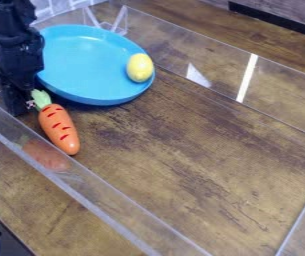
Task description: Remove the purple eggplant from the blue tray and put it on the table
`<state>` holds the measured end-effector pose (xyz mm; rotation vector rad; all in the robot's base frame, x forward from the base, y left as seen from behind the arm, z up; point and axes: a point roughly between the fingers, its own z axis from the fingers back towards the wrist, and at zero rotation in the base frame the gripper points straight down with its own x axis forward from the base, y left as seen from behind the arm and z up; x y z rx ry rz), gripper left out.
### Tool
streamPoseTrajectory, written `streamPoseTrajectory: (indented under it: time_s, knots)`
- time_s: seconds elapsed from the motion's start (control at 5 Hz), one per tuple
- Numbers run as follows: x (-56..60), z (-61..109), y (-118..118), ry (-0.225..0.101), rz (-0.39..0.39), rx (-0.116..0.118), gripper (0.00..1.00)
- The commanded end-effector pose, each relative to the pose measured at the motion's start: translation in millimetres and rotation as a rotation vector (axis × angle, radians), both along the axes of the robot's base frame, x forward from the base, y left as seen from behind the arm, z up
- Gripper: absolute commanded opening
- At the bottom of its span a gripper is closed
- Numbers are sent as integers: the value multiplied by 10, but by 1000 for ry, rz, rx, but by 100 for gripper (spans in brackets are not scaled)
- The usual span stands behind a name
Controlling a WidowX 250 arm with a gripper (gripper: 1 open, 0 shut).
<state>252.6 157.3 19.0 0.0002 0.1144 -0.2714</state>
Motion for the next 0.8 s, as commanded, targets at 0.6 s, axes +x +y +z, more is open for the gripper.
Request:
streamPoseTrajectory:
  time_s: [0.6]
  knots:
    - [473, 243, -833, -64, -248, 47, 0]
